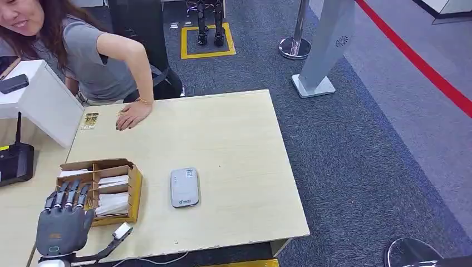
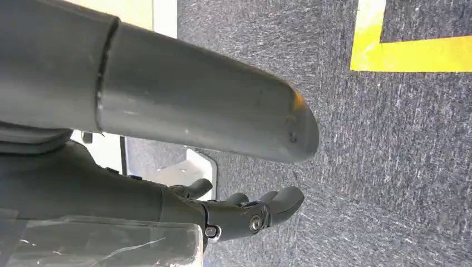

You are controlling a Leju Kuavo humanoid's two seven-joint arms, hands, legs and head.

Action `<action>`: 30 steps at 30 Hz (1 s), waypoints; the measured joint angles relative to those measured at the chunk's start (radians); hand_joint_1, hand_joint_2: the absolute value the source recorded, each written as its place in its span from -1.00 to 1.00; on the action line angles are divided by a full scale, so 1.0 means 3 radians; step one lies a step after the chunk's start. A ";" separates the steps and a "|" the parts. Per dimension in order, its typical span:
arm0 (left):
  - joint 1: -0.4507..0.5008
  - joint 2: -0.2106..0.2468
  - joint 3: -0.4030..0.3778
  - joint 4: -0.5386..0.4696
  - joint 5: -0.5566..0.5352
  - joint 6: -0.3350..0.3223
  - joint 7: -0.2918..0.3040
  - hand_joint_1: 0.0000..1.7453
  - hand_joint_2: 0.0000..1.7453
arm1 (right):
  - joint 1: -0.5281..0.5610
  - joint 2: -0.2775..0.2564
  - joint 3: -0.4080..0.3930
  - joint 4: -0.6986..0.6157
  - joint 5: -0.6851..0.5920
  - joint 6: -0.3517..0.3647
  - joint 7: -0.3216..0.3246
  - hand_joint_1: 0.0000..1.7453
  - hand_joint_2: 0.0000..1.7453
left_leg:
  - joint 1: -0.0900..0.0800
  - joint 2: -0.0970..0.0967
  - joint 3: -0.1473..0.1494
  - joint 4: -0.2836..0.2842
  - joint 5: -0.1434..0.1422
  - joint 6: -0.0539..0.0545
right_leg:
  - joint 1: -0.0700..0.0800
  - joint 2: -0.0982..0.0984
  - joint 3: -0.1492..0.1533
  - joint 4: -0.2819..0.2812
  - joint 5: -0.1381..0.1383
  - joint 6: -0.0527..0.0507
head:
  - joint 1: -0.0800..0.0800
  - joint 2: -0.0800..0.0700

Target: Pass the card to the sensor for recognition and then transmit it.

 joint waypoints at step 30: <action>0.0583 0.0147 0.0728 -0.0186 0.0000 -0.0093 0.0001 -0.46 1.00 | 0.0011 0.0000 0.0000 0.0000 0.0017 -0.0027 0.0051 -1.00 -1.00 | 0.0000 0.0000 0.0000 0.0000 0.0000 0.0000 | 0.0000 0.0000 0.0000 0.0000 -0.0001 0.0000 | 0.0000 -0.0001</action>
